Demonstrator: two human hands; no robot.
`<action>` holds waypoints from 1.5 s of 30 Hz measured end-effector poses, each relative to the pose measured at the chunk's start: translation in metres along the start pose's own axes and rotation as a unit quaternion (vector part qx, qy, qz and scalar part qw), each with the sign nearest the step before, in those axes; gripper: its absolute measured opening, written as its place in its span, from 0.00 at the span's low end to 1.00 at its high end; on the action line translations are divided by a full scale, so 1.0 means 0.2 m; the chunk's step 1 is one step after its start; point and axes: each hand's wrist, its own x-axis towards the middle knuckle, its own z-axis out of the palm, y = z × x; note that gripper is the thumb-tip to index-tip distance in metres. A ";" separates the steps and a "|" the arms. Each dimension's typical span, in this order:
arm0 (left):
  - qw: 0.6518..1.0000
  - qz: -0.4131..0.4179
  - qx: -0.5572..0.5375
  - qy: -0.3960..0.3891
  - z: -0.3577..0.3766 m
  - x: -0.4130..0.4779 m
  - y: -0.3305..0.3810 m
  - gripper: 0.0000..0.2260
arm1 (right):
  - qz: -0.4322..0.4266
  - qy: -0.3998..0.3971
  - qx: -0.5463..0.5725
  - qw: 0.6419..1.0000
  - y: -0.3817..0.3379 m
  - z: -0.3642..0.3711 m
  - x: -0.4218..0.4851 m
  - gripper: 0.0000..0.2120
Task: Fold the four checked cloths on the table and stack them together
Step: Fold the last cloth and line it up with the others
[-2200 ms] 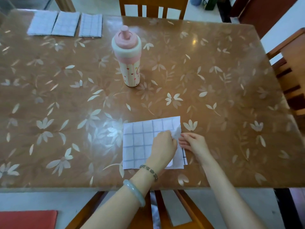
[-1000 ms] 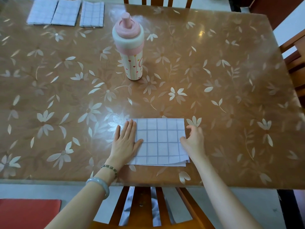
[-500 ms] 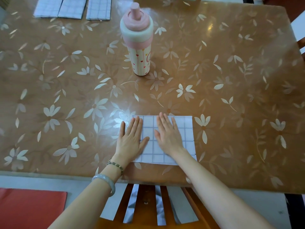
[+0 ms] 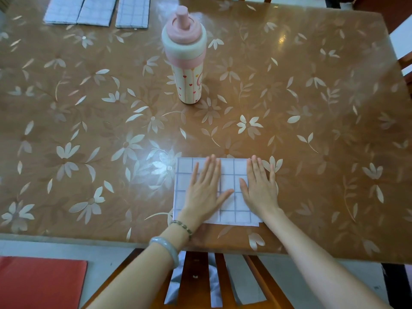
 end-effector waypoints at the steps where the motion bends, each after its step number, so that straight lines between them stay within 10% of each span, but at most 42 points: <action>1: 1.000 -0.002 -0.010 -0.018 0.02 0.01 0.05 0.37 | -0.001 0.001 -0.005 1.000 0.00 0.00 0.00 0.32; 22: 0.975 -0.204 -0.070 0.045 -0.06 -0.24 -0.39 0.32 | -0.002 0.012 -0.032 0.999 -0.01 -0.01 0.00 0.31; 36: 0.796 -0.427 -0.428 0.038 -0.20 -0.13 -0.17 0.17 | 0.007 -0.020 -0.023 1.000 -0.03 -0.06 -0.01 0.31; 45: 0.812 -0.398 -0.426 0.017 -0.18 -0.15 -0.23 0.08 | -0.010 0.106 0.040 0.994 -0.17 -0.16 0.00 0.25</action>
